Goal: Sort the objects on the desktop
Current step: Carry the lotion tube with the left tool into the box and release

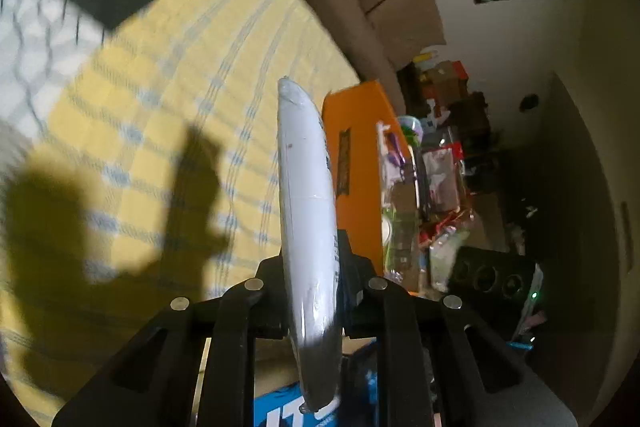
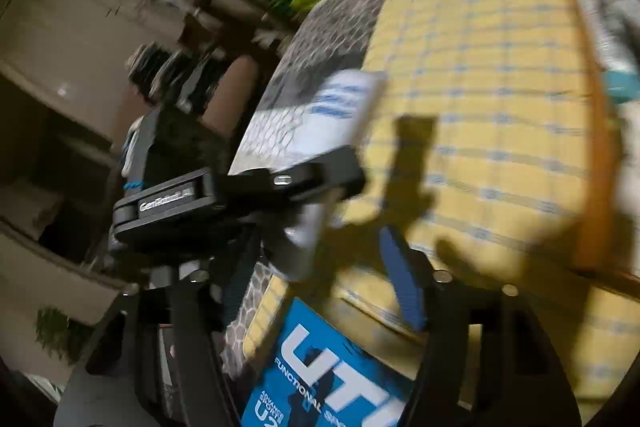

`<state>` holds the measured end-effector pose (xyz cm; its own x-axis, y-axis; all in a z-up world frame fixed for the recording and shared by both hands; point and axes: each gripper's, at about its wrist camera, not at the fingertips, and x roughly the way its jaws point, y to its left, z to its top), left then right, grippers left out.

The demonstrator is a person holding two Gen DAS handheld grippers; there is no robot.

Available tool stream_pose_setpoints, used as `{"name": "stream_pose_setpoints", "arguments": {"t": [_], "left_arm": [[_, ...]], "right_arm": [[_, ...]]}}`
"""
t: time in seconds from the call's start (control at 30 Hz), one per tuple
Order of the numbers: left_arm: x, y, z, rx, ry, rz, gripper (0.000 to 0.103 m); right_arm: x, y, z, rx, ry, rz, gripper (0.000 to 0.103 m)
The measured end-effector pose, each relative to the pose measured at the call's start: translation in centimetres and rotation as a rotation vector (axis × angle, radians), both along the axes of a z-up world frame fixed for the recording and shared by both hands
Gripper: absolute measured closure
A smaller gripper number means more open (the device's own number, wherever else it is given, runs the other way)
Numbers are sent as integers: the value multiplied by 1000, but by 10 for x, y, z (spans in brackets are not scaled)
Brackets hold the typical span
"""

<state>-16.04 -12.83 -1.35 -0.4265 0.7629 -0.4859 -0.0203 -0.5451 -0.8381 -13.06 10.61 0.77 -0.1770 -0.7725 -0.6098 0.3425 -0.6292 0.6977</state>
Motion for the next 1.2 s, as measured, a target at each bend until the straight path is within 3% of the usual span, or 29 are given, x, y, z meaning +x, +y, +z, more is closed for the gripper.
{"name": "stream_pose_setpoints", "arguments": {"t": [0.27, 0.5, 0.57, 0.77, 0.87, 0.9, 1.1, 1.13, 1.2], "left_arm": [[18, 21, 64, -251, 165, -34, 86], [-11, 112, 95, -407, 188, -203, 86], [-24, 148, 100, -468, 187, -251, 86], [-58, 239, 97, -714, 216, -365, 84], [-61, 278, 83, -943, 261, -396, 84], [-60, 287, 80, -973, 268, -405, 84], [-37, 302, 81, -948, 242, -426, 67], [-34, 297, 86, -908, 239, -415, 52], [-27, 282, 100, -818, 226, -377, 36]], "right_arm": [[45, 71, 68, 44, 165, -212, 27], [48, 162, 119, 196, 246, -472, 19], [54, 185, 133, 179, 277, -555, 17], [57, 224, 129, 203, 277, -602, 14], [58, 245, 119, 212, 251, -617, 14], [56, 248, 115, 204, 241, -617, 14], [44, 239, 96, 218, 210, -565, 14], [45, 238, 96, 210, 208, -562, 14], [46, 235, 95, 206, 204, -550, 13]]}}
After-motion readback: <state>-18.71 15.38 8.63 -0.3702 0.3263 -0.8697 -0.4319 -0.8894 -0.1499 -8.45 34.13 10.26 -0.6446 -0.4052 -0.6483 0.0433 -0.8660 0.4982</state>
